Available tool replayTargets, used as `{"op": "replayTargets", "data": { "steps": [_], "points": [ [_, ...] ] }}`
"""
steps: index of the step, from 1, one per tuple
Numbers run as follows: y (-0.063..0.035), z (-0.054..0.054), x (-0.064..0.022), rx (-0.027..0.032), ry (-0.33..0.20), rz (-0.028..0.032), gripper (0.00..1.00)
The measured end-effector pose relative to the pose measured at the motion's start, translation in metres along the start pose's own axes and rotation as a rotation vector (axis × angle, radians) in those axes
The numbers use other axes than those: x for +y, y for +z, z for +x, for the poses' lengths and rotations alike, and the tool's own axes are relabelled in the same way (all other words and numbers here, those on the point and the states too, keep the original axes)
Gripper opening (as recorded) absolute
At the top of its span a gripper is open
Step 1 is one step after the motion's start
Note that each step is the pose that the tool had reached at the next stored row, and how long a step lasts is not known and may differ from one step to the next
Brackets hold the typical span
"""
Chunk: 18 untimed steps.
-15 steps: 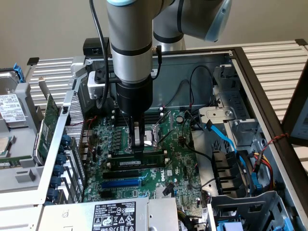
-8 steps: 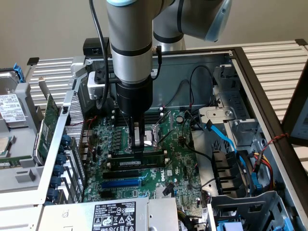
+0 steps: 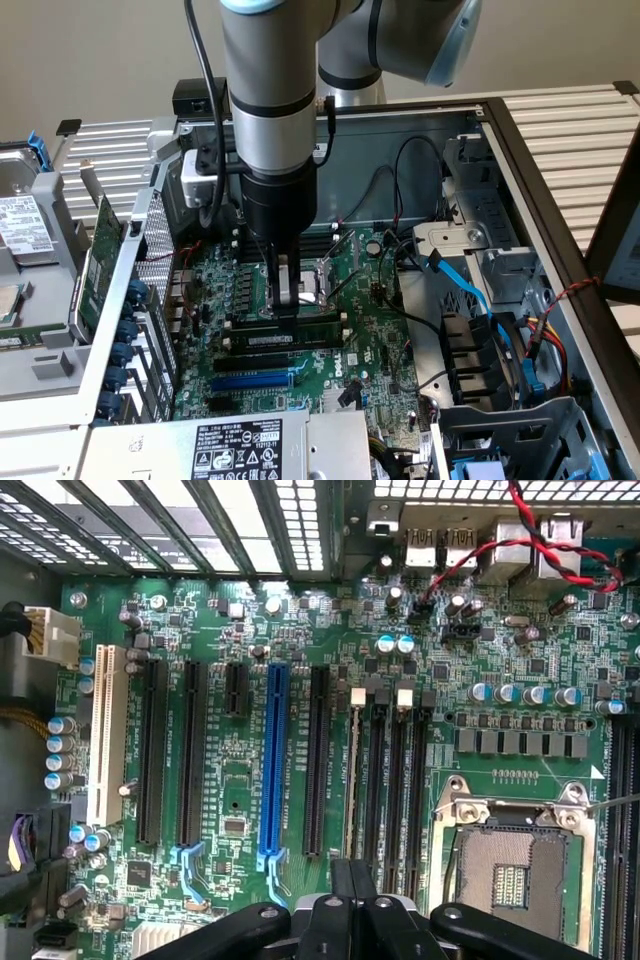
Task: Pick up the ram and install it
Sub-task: 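Press down the ram until it locks into place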
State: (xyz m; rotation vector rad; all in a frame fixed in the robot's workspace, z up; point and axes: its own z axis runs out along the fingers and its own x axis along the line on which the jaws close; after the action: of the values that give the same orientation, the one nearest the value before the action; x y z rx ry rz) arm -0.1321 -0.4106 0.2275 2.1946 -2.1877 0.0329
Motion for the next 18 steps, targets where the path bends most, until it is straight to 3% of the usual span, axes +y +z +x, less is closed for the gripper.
{"op": "replayTargets", "data": {
  "steps": [8,18],
  "points": [
    [0.002,0.0,0.0002,-0.0007,0.0,0.0003,0.11],
    [-0.0162,0.001,0.0005,-0.0004,0.001,0.0003,0.11]
  ]
}}
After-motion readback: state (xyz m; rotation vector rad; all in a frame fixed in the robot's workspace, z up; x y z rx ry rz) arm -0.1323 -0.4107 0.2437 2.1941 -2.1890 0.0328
